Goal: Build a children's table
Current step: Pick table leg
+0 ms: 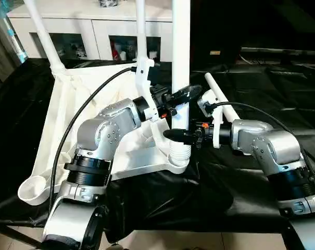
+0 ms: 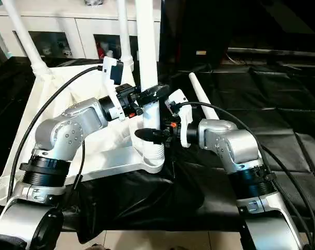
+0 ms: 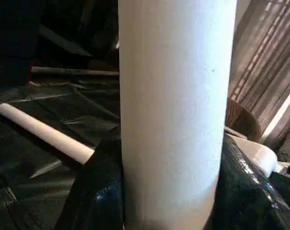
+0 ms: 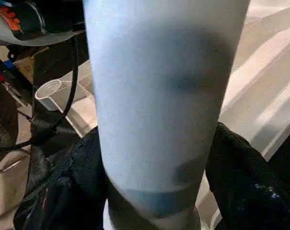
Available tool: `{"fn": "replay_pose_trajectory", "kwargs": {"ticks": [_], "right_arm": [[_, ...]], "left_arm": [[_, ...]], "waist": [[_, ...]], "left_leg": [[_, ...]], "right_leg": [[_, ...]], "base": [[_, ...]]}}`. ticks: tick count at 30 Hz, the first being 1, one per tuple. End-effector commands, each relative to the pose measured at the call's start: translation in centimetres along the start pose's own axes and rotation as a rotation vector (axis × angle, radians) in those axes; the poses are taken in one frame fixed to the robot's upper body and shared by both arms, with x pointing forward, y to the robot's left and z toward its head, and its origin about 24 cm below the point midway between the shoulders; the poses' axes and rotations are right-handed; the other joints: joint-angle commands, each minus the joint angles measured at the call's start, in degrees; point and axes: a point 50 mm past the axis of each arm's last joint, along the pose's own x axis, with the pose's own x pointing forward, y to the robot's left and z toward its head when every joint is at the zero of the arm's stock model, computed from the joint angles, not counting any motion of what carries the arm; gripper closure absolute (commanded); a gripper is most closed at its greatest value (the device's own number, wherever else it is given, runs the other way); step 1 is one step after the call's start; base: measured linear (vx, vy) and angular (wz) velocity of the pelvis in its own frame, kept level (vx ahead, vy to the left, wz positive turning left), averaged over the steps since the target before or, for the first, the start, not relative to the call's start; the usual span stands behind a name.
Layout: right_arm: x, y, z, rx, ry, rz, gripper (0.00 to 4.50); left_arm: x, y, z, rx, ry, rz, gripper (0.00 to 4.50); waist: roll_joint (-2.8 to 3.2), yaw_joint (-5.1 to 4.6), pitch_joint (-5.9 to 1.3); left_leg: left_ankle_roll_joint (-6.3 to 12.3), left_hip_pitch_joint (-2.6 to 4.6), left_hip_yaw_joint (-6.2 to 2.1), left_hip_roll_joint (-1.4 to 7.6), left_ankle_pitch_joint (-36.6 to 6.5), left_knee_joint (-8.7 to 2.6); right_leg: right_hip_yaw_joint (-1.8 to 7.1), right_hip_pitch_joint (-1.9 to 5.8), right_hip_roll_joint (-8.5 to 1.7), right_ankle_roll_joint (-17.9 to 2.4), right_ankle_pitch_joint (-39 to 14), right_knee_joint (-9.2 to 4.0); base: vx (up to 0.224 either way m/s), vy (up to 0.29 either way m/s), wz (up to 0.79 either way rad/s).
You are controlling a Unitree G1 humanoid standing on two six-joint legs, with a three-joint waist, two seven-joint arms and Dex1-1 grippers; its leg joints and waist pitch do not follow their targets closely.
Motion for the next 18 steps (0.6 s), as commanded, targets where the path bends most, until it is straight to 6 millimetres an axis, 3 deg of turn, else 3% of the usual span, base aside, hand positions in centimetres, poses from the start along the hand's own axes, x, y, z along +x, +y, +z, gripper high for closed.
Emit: {"fn": "replay_pose_trajectory", "kwargs": {"ticks": [1, 11, 12, 18], "right_arm": [[-0.46, -0.28, -0.01, 0.005, 0.014, -0.019, 1.88], [-0.14, -0.09, -0.32, 0.017, 0.024, -0.003, 2.5], [-0.1, -0.17, -0.25, 0.016, 0.017, -0.013, 2.01], [-0.25, -0.23, 0.03, 0.022, 0.009, -0.01, 1.53]], "left_arm": [[0.38, -0.76, 0.96, 0.036, -0.008, -0.045, 2.64], [0.2, -0.91, 0.85, 0.04, -0.004, -0.059, 2.64], [0.18, -0.88, 0.84, 0.041, -0.003, -0.058, 2.64], [0.08, -0.67, 0.79, 0.044, 0.0, -0.051, 2.64]], "waist": [[-0.81, 0.24, -4.77], [-0.89, 0.33, -4.74], [-0.88, 0.33, -4.72], [-0.78, 0.32, -4.75]], "left_leg": [[1.7, 0.55, 0.21, 0.39, -9.3, -3.55], [1.78, 0.57, 0.25, 0.4, -9.18, -3.52], [1.72, 0.53, 0.26, 0.38, -9.13, -3.5], [1.64, 0.54, 0.22, 0.41, -8.94, -3.54]], "right_leg": [[1.78, 3.91, -2.09, -11.19, -13.73, -3.86], [1.81, 3.82, -2.16, -10.87, -14.67, -3.89], [1.83, 3.83, -2.19, -10.79, -14.8, -3.94], [1.81, 3.8, -2.17, -10.81, -14.37, -3.87]], "base": [[0.0, 0.0, 0.0], [0.0, 0.0, 0.0], [0.0, 0.0, 0.0], [0.0, 0.0, 0.0]]}}
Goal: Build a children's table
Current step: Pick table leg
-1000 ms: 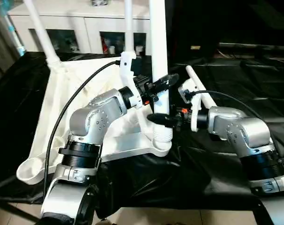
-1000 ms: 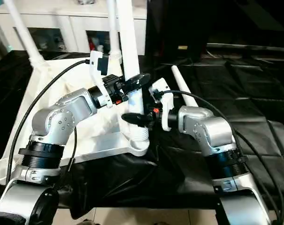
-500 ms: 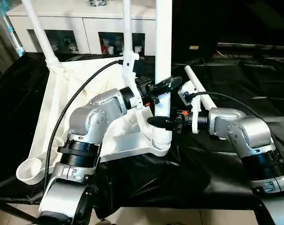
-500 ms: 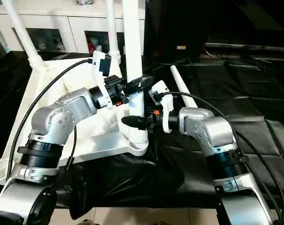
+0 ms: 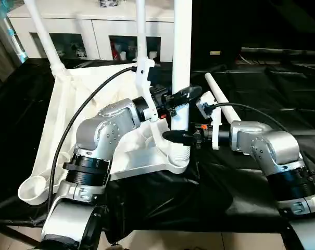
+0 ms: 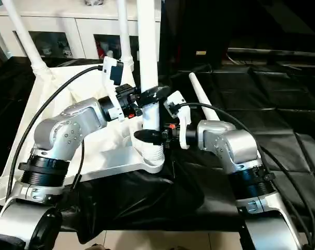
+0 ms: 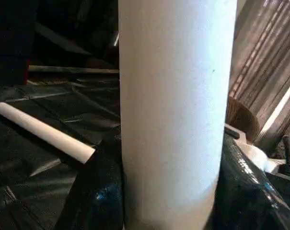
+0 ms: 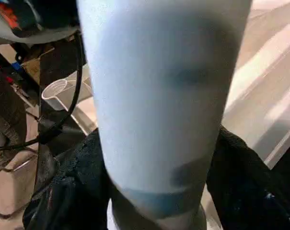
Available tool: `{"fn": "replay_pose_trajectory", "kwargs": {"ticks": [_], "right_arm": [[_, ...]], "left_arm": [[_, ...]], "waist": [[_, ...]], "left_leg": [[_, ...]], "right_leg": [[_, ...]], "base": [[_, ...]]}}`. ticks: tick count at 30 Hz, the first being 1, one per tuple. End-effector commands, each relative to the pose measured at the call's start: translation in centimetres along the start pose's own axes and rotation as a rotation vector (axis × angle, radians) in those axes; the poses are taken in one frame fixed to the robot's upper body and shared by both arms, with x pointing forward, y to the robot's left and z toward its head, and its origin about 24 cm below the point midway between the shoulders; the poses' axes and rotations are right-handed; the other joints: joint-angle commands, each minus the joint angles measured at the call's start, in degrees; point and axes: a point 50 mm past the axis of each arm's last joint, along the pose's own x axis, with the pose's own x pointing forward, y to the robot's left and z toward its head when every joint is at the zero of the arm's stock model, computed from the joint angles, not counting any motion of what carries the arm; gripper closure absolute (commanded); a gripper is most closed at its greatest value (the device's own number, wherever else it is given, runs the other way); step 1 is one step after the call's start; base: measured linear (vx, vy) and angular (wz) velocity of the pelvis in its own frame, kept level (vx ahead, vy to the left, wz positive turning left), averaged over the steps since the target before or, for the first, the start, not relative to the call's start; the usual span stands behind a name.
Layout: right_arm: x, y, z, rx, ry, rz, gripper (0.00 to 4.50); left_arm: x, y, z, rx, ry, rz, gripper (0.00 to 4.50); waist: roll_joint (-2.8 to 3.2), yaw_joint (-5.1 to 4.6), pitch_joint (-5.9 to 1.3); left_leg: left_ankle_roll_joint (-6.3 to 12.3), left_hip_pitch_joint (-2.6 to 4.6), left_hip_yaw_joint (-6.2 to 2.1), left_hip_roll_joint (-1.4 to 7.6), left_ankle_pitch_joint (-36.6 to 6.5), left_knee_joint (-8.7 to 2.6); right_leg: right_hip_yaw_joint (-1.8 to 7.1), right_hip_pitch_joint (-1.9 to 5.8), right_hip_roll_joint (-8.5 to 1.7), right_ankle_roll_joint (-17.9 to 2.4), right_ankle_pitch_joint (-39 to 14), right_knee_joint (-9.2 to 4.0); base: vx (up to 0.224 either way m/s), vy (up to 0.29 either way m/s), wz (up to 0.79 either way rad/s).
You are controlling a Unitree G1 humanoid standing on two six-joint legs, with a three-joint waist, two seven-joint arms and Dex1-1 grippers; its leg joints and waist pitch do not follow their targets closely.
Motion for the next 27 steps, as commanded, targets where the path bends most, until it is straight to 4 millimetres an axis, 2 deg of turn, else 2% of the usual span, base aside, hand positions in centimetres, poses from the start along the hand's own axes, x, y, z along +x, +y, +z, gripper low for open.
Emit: {"fn": "replay_pose_trajectory", "kwargs": {"ticks": [1, 7, 16, 18, 21, 23, 27], "right_arm": [[-0.53, -0.25, 0.32, -0.011, 0.004, -0.024, 1.42], [-0.83, 0.17, 0.27, -0.015, 0.019, 0.015, 1.29], [-0.7, -0.26, 0.38, -0.001, -0.003, -0.011, 1.29], [-0.66, -0.24, 0.43, 0.004, -0.008, -0.004, 1.58], [-0.62, -0.17, 0.41, 0.009, -0.009, 0.004, 1.68], [-0.57, -0.15, 0.32, 0.019, -0.009, 0.013, 1.96], [-0.59, -0.27, 0.27, 0.021, -0.007, 0.004, 2.25]], "left_arm": [[0.2, -0.63, 0.81, 0.037, -0.012, -0.039, 2.64], [0.13, -0.51, 0.85, 0.04, -0.012, -0.033, 2.64], [0.2, -0.85, 0.91, 0.038, -0.01, -0.06, 2.64], [0.23, -0.97, 0.9, 0.036, -0.012, -0.067, 2.64], [0.24, -1.02, 0.89, 0.034, -0.013, -0.07, 2.64], [0.24, -0.99, 0.9, 0.034, -0.015, -0.069, 2.64], [0.19, -0.95, 0.94, 0.034, -0.017, -0.068, 2.64]], "waist": [[-0.81, 0.28, -4.73], [-0.87, 0.35, -4.71], [-0.85, 0.31, -4.8], [-0.86, 0.32, -4.78], [-0.85, 0.32, -4.75], [-1.11, 0.35, -4.73], [-1.01, 0.32, -4.73]], "left_leg": [[1.6, 0.55, 0.22, 0.39, -9.12, -3.56], [1.77, 0.55, 0.26, 0.37, -9.33, -3.5], [1.82, 0.54, 0.25, 0.4, -8.74, -3.47], [1.84, 0.55, 0.25, 0.39, -8.66, -3.48], [1.78, 0.54, 0.23, 0.43, -9.03, -3.52], [1.84, 0.49, 0.26, 0.39, -9.0, -3.51], [1.83, 0.46, 0.24, 0.41, -8.76, -3.52]], "right_leg": [[1.79, 3.83, -2.16, -10.82, -14.54, -3.92], [1.82, 3.89, -2.19, -10.74, -14.77, -3.96], [1.8, 3.83, -2.2, -11.06, -14.35, -3.86], [1.81, 3.83, -2.15, -11.13, -14.01, -3.82], [1.79, 3.86, -2.19, -11.01, -14.5, -3.85], [1.8, 3.88, -2.22, -10.73, -15.03, -3.91], [1.8, 3.84, -2.18, -10.7, -14.68, -3.86]], "base": [[0.0, 0.0, 0.0], [0.0, 0.0, 0.0], [0.0, 0.0, 0.0], [0.0, 0.0, 0.0], [0.0, 0.0, 0.0], [0.0, 0.0, 0.0], [0.0, 0.0, 0.0]]}}
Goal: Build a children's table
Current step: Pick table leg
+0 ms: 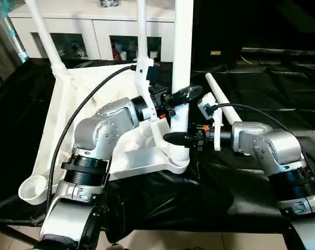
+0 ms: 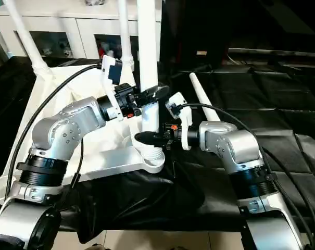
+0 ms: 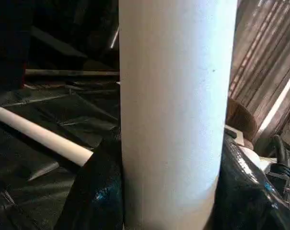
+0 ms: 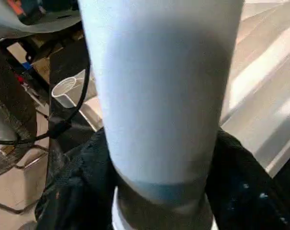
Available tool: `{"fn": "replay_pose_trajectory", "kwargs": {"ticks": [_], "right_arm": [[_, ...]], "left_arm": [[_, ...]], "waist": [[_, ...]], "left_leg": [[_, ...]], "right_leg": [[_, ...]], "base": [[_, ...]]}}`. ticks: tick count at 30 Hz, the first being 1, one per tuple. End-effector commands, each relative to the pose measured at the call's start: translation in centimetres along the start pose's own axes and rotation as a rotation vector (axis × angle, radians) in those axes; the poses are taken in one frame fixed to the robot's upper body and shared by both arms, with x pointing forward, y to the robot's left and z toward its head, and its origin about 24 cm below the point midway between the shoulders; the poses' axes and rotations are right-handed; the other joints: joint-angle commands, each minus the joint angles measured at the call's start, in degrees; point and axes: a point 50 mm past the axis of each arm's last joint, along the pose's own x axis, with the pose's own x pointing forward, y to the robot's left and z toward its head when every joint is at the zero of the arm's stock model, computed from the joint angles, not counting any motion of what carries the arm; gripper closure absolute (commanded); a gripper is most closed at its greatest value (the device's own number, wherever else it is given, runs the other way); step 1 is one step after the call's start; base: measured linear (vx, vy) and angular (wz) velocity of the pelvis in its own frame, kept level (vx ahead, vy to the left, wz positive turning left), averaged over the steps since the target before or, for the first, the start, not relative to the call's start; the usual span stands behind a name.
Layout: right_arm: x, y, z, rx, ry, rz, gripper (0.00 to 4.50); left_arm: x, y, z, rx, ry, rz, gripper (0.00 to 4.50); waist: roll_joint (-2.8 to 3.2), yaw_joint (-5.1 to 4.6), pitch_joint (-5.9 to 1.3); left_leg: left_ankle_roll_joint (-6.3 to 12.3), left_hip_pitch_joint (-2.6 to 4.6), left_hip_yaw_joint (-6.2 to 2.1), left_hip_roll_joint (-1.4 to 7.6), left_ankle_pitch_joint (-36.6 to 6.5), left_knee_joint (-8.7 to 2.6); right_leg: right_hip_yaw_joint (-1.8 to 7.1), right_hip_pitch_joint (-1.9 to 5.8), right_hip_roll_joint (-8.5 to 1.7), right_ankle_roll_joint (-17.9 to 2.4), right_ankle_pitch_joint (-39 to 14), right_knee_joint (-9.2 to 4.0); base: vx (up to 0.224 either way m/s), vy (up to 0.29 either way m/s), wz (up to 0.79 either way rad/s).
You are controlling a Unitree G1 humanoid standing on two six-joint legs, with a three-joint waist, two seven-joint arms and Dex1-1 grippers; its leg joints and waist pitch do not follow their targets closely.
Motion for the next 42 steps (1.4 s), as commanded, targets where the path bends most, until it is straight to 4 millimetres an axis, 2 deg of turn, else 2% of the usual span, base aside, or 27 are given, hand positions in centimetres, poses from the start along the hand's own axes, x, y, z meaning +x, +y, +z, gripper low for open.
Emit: {"fn": "replay_pose_trajectory", "kwargs": {"ticks": [1, 8, 9, 11, 13, 15, 16, 17, 21, 26, 29, 32, 33, 35, 37, 39, 42], "right_arm": [[-0.4, -0.5, 0.4, 0.002, -0.009, -0.04, 2.35], [-0.3, -0.8, 0.5, -0.005, -0.033, -0.065, 2.53], [-0.3, -0.8, 0.5, -0.005, -0.038, -0.07, 2.54], [-0.2, -0.8, 0.4, -0.003, -0.045, -0.074, 2.54], [-0.1, -0.8, 0.4, -0.004, -0.057, -0.081, 2.54], [0.0, -0.8, 0.3, -0.001, -0.076, -0.089, 2.55], [0.1, -0.8, 0.3, -0.001, -0.079, -0.091, 2.55], [0.1, -0.8, 0.3, 0.004, -0.097, -0.094, 2.55], [0.4, -0.4, 0.4, 0.022, -0.199, -0.096, 2.56], [0.5, -0.6, 0.5, 0.035, -0.301, -0.165, 2.56], [0.2, -1.5, 0.1, 0.037, -0.31, -0.256, 2.56], [-0.6, -2.7, -0.8, -0.026, -0.273, -0.411, 2.56], [-0.8, -2.9, -1.0, -0.037, -0.266, -0.441, 2.56], [-1.3, -3.2, -1.4, -0.04, -0.257, -0.478, 2.56], [-1.5, -3.3, -1.9, -0.042, -0.246, -0.496, 2.56], [-1.5, -3.1, -2.3, -0.05, -0.233, -0.496, 2.56], [-1.4, -3.0, -2.4, -0.052, -0.23, -0.491, 2.56]], "left_arm": [[0.3, -0.8, 0.7, 0.022, -0.011, -0.052, 2.64], [0.2, -0.6, 0.7, 0.029, -0.009, -0.033, 2.64], [0.2, -0.5, 0.7, 0.029, -0.006, -0.029, 2.08], [0.2, -0.5, 0.7, 0.018, -0.012, -0.027, 1.94], [0.2, -0.6, 0.8, 0.014, -0.029, -0.04, 1.58], [0.1, -0.8, 1.3, 0.041, -0.093, -0.042, 1.51], [0.1, -0.8, 1.5, 0.048, -0.114, -0.037, 1.49], [0.0, -0.8, 2.0, 0.047, -0.178, -0.023, 1.49], [-0.6, -0.5, 4.1, -0.02, -0.441, 0.027, 1.49], [-1.6, -0.4, 4.3, -0.028, -0.459, -0.017, 1.49], [-2.1, -0.7, 3.6, 0.034, -0.344, -0.074, 1.49], [-3.7, -1.0, 0.4, 0.247, 0.01, -0.176, 1.49], [-4.3, -1.0, -0.6, 0.283, 0.102, -0.205, 1.49], [-5.4, -0.7, -2.4, 0.328, 0.283, -0.229, 1.49], [-6.6, -0.2, -4.3, 0.348, 0.439, -0.232, 1.49], [-7.7, 0.5, -6.1, 0.361, 0.569, -0.215, 1.49], [-8.1, 1.0, -6.7, 0.371, 0.617, -0.19, 1.84]], "waist": [[-0.98, 0.3, -4.72], [-0.91, 0.3, -4.73], [-0.8, 0.29, -4.73], [-0.75, 0.29, -4.72], [-0.74, 0.26, -4.74], [-0.45, 0.24, -4.72], [-0.53, 0.27, -4.76], [-0.26, 0.33, -4.77], [-0.46, 0.42, -4.83], [-0.24, 0.18, -4.76], [-0.02, 0.1, -4.71], [0.35, -0.06, -4.65], [0.42, -0.2, -4.55], [0.16, -0.27, -4.56], [0.59, -0.32, -4.46], [0.6, -0.29, -4.39], [0.57, -0.43, -4.3]], "left_leg": [[1.76, 0.5, 0.25, 0.4, -8.95, -3.54], [1.62, 0.49, 0.26, 0.41, -9.02, -3.55], [1.52, 0.55, 0.22, 0.41, -9.29, -3.58], [1.46, 0.52, 0.23, 0.39, -9.2, -3.59], [1.39, 0.52, 0.23, 0.38, -9.03, -3.58], [1.27, 0.52, 0.18, 0.39, -9.56, -3.66], [1.22, 0.55, 0.2, 0.36, -9.72, -3.61], [1.16, 0.51, 0.13, 0.35, -9.78, -3.62], [1.19, 0.43, 0.13, 0.4, -10.22, -3.62], [1.19, 0.62, 0.1, 0.33, -11.29, -3.77], [0.48, 0.79, -0.02, 0.51, -11.37, -3.98], [-0.33, 0.98, -0.18, 0.66, -12.23, -4.31], [-0.8, 1.11, -0.11, 0.6, -12.44, -4.32], [-1.09, 1.1, -0.06, 0.54, -12.39, -4.39], [-1.39, 1.24, 0.0, 0.57, -13.12, -4.5], [-1.68, 1.23, -0.06, 0.58, -13.87, -4.62], [-2.04, 1.25, -0.01, 0.5, -15.05, -4.64]], "right_leg": [[1.79, 3.81, -2.2, -10.61, -15.05, -3.93], [1.81, 3.76, -2.22, -10.58, -15.04, -3.93], [1.77, 3.74, -2.22, -10.55, -15.36, -3.98], [1.79, 3.76, -2.22, -10.53, -15.28, -3.94], [1.8, 3.75, -2.18, -10.72, -14.76, -3.95], [1.77, 3.77, -2.18, -10.87, -14.51, -4.04], [1.76, 3.79, -2.18, -10.83, -14.52, -4.03], [1.76, 3.88, -2.23, -10.9, -14.42, -3.98], [1.69, 4.04, -2.3, -12.0, -13.37, -4.0], [1.6, 3.75, -2.13, -10.52, -15.59, -4.24], [1.65, 3.52, -2.19, -10.08, -16.35, -4.16], [1.72, 3.24, -2.14, -9.07, -17.46, -3.93], [1.84, 3.14, -2.11, -8.95, -17.31, -4.0], [1.93, 3.23, -2.07, -8.92, -16.93, -3.86], [2.06, 3.11, -2.05, -9.07, -16.61, -3.74], [2.04, 3.13, -2.03, -9.44, -16.33, -3.84], [2.14, 3.13, -2.09, -9.45, -17.25, -3.96]], "base": [[0.0, 0.0, 0.0], [0.0, 0.0, 0.0], [0.0, 0.0, 0.0], [0.0, 0.0, 0.0], [0.0, 0.0, 0.0], [0.0, 0.0, 0.0], [0.0, 0.0, 0.0], [0.0, 0.0, 0.0], [0.0, 0.0, 0.0], [0.0, 0.0, 0.0], [0.0, 0.0, 0.0], [0.0, 0.0, 0.0], [0.0, 0.0, 0.0], [0.0, 0.0, 0.0], [0.0, 0.0, 0.0], [0.0, 0.0, 0.0], [0.0, 0.0, 0.0]]}}
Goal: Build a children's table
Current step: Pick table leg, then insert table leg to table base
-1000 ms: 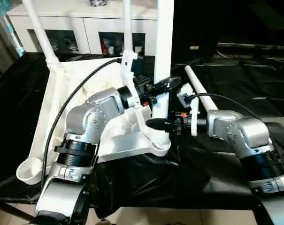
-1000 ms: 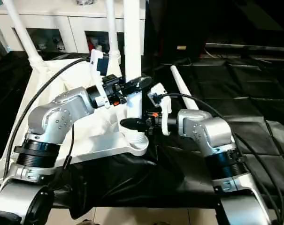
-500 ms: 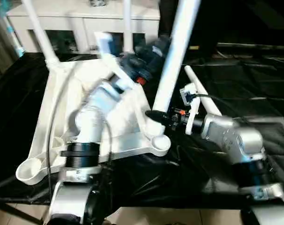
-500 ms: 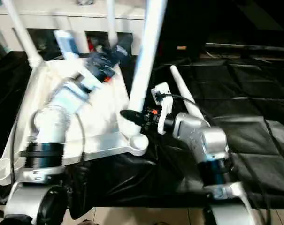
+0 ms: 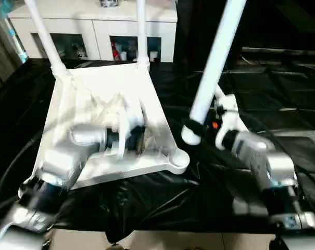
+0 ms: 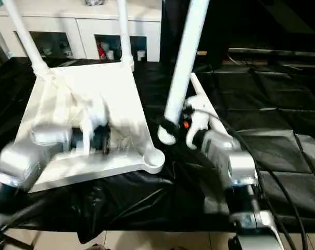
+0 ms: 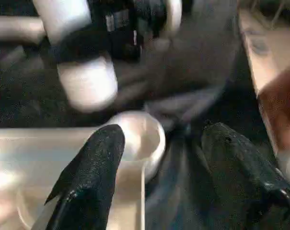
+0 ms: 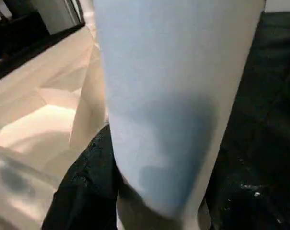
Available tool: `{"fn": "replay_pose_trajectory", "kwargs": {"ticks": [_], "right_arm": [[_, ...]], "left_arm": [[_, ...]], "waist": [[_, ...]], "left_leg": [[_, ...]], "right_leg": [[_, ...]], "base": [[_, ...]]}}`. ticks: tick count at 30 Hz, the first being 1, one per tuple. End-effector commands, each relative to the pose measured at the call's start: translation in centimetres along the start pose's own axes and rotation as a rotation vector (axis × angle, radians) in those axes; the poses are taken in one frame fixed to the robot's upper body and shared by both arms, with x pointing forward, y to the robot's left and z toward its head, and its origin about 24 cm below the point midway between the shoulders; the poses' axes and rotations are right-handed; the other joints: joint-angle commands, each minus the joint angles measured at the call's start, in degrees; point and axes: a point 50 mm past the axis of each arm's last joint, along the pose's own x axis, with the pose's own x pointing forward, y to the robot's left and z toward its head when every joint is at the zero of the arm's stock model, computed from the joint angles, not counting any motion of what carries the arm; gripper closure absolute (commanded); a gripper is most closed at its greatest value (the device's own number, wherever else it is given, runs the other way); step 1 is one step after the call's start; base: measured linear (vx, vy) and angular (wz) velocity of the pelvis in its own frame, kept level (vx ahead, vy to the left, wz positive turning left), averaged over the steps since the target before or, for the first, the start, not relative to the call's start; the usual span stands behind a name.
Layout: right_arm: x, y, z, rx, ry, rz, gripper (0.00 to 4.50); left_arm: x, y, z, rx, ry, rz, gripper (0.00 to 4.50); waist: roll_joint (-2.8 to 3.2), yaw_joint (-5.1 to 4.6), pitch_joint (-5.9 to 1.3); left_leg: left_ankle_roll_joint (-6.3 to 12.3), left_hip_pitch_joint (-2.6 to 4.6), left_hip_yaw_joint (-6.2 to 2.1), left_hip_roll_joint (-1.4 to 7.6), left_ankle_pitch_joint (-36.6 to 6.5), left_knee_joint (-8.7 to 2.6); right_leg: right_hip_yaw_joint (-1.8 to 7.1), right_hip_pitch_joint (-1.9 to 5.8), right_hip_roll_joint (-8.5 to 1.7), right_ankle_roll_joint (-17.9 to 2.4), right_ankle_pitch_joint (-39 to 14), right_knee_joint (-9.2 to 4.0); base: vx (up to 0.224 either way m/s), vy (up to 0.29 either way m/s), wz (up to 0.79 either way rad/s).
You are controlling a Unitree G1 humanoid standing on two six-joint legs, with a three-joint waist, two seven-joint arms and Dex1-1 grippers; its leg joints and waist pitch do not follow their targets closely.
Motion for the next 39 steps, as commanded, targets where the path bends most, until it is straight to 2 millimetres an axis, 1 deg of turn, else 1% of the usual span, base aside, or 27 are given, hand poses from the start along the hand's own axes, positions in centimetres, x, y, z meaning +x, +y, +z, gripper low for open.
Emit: {"fn": "replay_pose_trajectory", "kwargs": {"ticks": [1, 2, 5, 6, 7, 8, 10, 11, 13, 14, 15, 17, 18, 19, 20, 22, 25, 27, 28, 29, 30, 32, 33, 34, 35, 37, 39], "right_arm": [[0.0, 0.3, 0.6, -0.036, -0.028, 0.004, 2.56], [0.0, 0.5, 0.5, -0.035, -0.026, 0.011, 2.56], [0.3, 0.8, 0.2, -0.04, -0.021, 0.02, 2.56], [0.3, 0.9, 0.0, -0.044, -0.018, 0.023, 2.56], [0.4, 1.0, 0.0, -0.047, -0.016, 0.024, 2.56], [0.4, 1.0, -0.1, -0.048, -0.015, 0.024, 2.56], [0.4, 1.1, -0.1, -0.049, -0.015, 0.026, 2.56], [0.4, 1.2, -0.1, -0.049, -0.015, 0.028, 2.56], [0.5, 1.4, -0.1, -0.052, -0.014, 0.034, 2.56], [0.5, 1.5, -0.1, -0.053, -0.014, 0.035, 2.56], [0.5, 1.6, -0.1, -0.055, -0.013, 0.039, 2.56], [0.5, 1.6, -0.2, -0.058, -0.012, 0.04, 2.56], [0.5, 1.6, -0.2, -0.059, -0.012, 0.041, 2.56], [0.4, 1.7, -0.2, -0.058, -0.012, 0.041, 2.56], [0.4, 1.7, -0.3, -0.058, -0.012, 0.041, 2.56], [0.4, 1.7, -0.3, -0.057, -0.011, 0.04, 2.56], [0.4, 1.8, -0.2, -0.053, -0.017, 0.042, 2.56], [0.4, 1.9, -0.1, -0.042, -0.025, 0.046, 2.56], [0.4, 1.9, 0.0, -0.036, -0.028, 0.051, 2.56], [0.4, 1.9, 0.0, -0.032, -0.029, 0.057, 2.56], [0.4, 1.9, 0.0, -0.03, -0.025, 0.064, 2.56], [0.4, 1.8, -0.1, -0.038, -0.008, 0.078, 2.56], [0.5, 1.7, -0.3, -0.048, 0.009, 0.084, 2.56], [0.6, 1.6, -0.4, -0.052, 0.018, 0.089, 2.56], [0.6, 1.6, -0.4, -0.052, 0.018, 0.089, 2.56], [0.7, 1.5, -0.5, -0.069, 0.041, 0.1, 2.56], [0.9, 1.4, -0.5, -0.079, 0.051, 0.1, 2.56]], "left_arm": [[-0.1, 0.2, -1.0, 0.026, 0.081, 0.024, 1.84], [-0.2, 0.4, -1.7, 0.023, 0.121, 0.042, 1.87], [-0.4, 0.8, -2.7, -0.006, 0.185, 0.082, 2.22], [-0.4, 0.9, -3.0, -0.018, 0.202, 0.097, 2.26], [-0.4, 1.0, -3.2, -0.024, 0.212, 0.105, 2.26], [-0.4, 1.0, -3.3, -0.024, 0.218, 0.108, 2.32], [-0.4, 1.1, -3.4, -0.025, 0.229, 0.125, 2.57], [-0.4, 1.2, -3.6, -0.023, 0.241, 0.132, 2.65], [-0.4, 1.4, -3.8, -0.025, 0.258, 0.146, 2.76], [-0.4, 1.4, -3.8, -0.025, 0.259, 0.147, 2.89], [-0.4, 1.4, -3.9, -0.026, 0.263, 0.149, 3.02], [-0.4, 1.4, -4.0, -0.028, 0.268, 0.15, 3.1], [-0.4, 1.3, -4.0, -0.03, 0.27, 0.149, 3.14], [-0.3, 1.3, -4.0, -0.033, 0.27, 0.153, 3.22], [-0.3, 1.2, -4.0, -0.036, 0.27, 0.158, 3.41], [-0.3, 1.2, -3.9, -0.036, 0.271, 0.164, 3.5], [-0.1, 1.2, -3.9, -0.053, 0.267, 0.218, 3.65], [0.1, 1.3, -3.8, -0.061, 0.259, 0.246, 3.89], [0.4, 1.3, -3.7, -0.075, 0.245, 0.27, 3.95], [0.6, 1.4, -3.5, -0.087, 0.231, 0.292, 4.02], [0.9, 1.4, -3.3, -0.1, 0.218, 0.316, 4.02], [1.7, 1.4, -3.1, -0.121, 0.199, 0.34, 4.18], [2.6, 1.2, -3.0, -0.119, 0.19, 0.33, 4.34], [2.9, 1.1, -3.0, -0.116, 0.189, 0.324, 4.36], [2.9, 1.1, -3.0, -0.116, 0.189, 0.324, 4.38], [3.6, 1.0, -2.8, -0.099, 0.175, 0.306, 4.48], [3.9, 1.0, -2.6, -0.069, 0.158, 0.283, 4.5]], "waist": [[0.17, -0.08, -4.29], [0.21, -0.17, -4.19], [0.25, -0.23, -4.15], [0.27, -0.22, -4.19], [0.53, -0.2, -4.21], [0.43, -0.28, -4.2], [0.5, -0.35, -4.24], [0.64, -0.33, -4.26], [0.62, -0.39, -4.28], [0.63, -0.37, -4.28], [0.83, -0.39, -4.24], [0.76, -0.38, -4.23], [0.74, -0.4, -4.14], [0.76, -0.41, -4.13], [0.76, -0.41, -4.11], [0.67, -0.45, -4.07], [0.74, -0.51, -3.94], [0.68, -0.5, -3.97], [0.95, -0.48, -3.95], [0.9, -0.61, -3.9], [0.77, -0.57, -3.93], [0.56, -0.58, -3.92], [0.61, -0.5, -4.01], [0.37, -0.62, -4.03], [0.4, -0.61, -4.09], [0.3, -1.06, -4.25], [0.23, -1.16, -4.47]], "left_leg": [[-2.07, 0.98, -0.02, 0.48, -15.62, -4.56], [-2.1, 0.96, 0.02, 0.41, -16.01, -4.53], [-2.37, 1.03, -0.05, 0.4, -16.81, -4.6], [-2.46, 1.09, -0.05, 0.41, -16.77, -4.58], [-2.51, 1.12, -0.09, 0.38, -16.82, -4.59], [-2.49, 1.13, -0.07, 0.41, -17.0, -4.61], [-2.45, 1.18, -0.08, 0.38, -17.29, -4.58], [-2.37, 1.19, -0.12, 0.42, -17.19, -4.6], [-2.36, 1.22, -0.12, 0.45, -17.3, -4.61], [-2.29, 1.23, -0.07, 0.43, -17.28, -4.59], [-2.31, 1.21, -0.09, 0.4, -17.61, -4.59], [-2.27, 1.23, -0.12, 0.44, -17.82, -4.64], [-2.3, 1.3, -0.09, 0.4, -18.51, -4.64], [-2.35, 1.34, -0.1, 0.38, -18.79, -4.62], [-2.4, 1.34, -0.11, 0.4, -18.89, -4.64], [-2.32, 1.35, -0.12, 0.39, -19.16, -4.65], [-2.34, 1.37, -0.14, 0.36, -20.0, -4.65], [-2.17, 1.4, -0.16, 0.32, -19.92, -4.59], [-2.13, 1.39, -0.23, 0.28, -20.11, -4.59], [-2.15, 1.32, -0.19, 0.26, -20.31, -4.59], [-2.05, 1.44, -0.16, 0.27, -20.31, -4.49], [-1.68, 1.15, -0.24, 0.21, -19.8, -4.51], [-1.51, 1.13, -0.25, 0.21, -19.32, -4.49], [-1.27, 0.91, -0.23, 0.2, -18.73, -4.46], [-1.19, 0.85, -0.27, 0.2, -18.34, -4.47], [-0.75, 0.44, -0.33, 0.14, -16.96, -4.43], [-0.15, 0.47, -0.19, 0.11, -15.41, -4.21]], "right_leg": [[2.05, 3.24, -2.2, -9.23, -18.53, -4.05], [2.09, 3.11, -2.16, -9.01, -19.22, -4.12], [2.09, 3.09, -2.19, -8.59, -20.68, -4.19], [2.11, 3.04, -2.17, -8.73, -20.53, -4.18], [2.11, 3.04, -2.19, -8.92, -20.29, -4.15], [2.1, 3.01, -2.15, -8.99, -20.19, -4.23], [2.07, 3.0, -2.07, -9.41, -19.53, -4.19], [2.11, 3.04, -2.09, -9.87, -18.72, -4.09], [2.11, 3.1, -2.06, -10.12, -18.07, -4.07], [2.12, 3.07, -2.06, -10.25, -17.94, -4.09], [2.13, 3.05, -2.03, -10.3, -17.9, -4.11], [2.13, 3.06, -2.06, -10.31, -18.05, -4.08], [2.12, 2.99, -2.09, -10.21, -19.23, -4.22], [2.11, 2.96, -2.11, -10.1, -19.96, -4.32], [2.11, 2.95, -2.11, -10.04, -20.18, -4.33], [2.09, 2.93, -2.09, -9.8, -20.9, -4.45], [2.02, 2.85, -2.08, -9.15, -22.82, -4.67], [1.97, 2.83, -2.09, -8.69, -23.71, -4.81], [1.91, 2.79, -2.14, -8.38, -24.6, -4.91], [1.89, 2.81, -2.06, -8.24, -24.86, -5.0], [1.82, 2.76, -2.01, -8.11, -25.05, -5.07], [1.74, 2.94, -2.03, -7.79, -25.37, -5.18], [1.74, 2.91, -2.07, -7.56, -25.4, -5.23], [1.76, 3.05, -2.0, -7.63, -24.56, -5.15], [1.75, 3.12, -2.03, -7.72, -24.12, -5.07], [1.73, 3.37, -2.03, -8.52, -21.61, -4.78], [1.86, 3.38, -2.08, -9.37, -18.91, -4.67]], "base": [[0.0, 0.0, 0.0], [0.0, 0.0, 0.0], [0.0, 0.0, 0.0], [0.0, 0.0, 0.0], [0.0, 0.0, 0.0], [0.0, 0.0, 0.0], [0.0, 0.0, 0.0], [0.0, 0.0, 0.0], [0.0, 0.0, 0.0], [0.0, 0.0, 0.0], [0.0, 0.0, 0.0], [0.0, 0.0, 0.0], [0.0, 0.0, 0.0], [0.0, 0.0, 0.0], [0.0, 0.0, 0.0], [0.0, 0.0, 0.0], [0.0, 0.0, 0.0], [0.0, 0.0, 0.0], [0.0, 0.0, 0.0], [0.0, 0.0, 0.0], [0.0, 0.0, 0.0], [0.0, 0.0, 0.0], [0.0, 0.0, 0.0], [0.0, 0.0, 0.0], [0.0, 0.0, 0.0], [0.0, 0.0, 0.0], [0.0, 0.0, 0.0]]}}
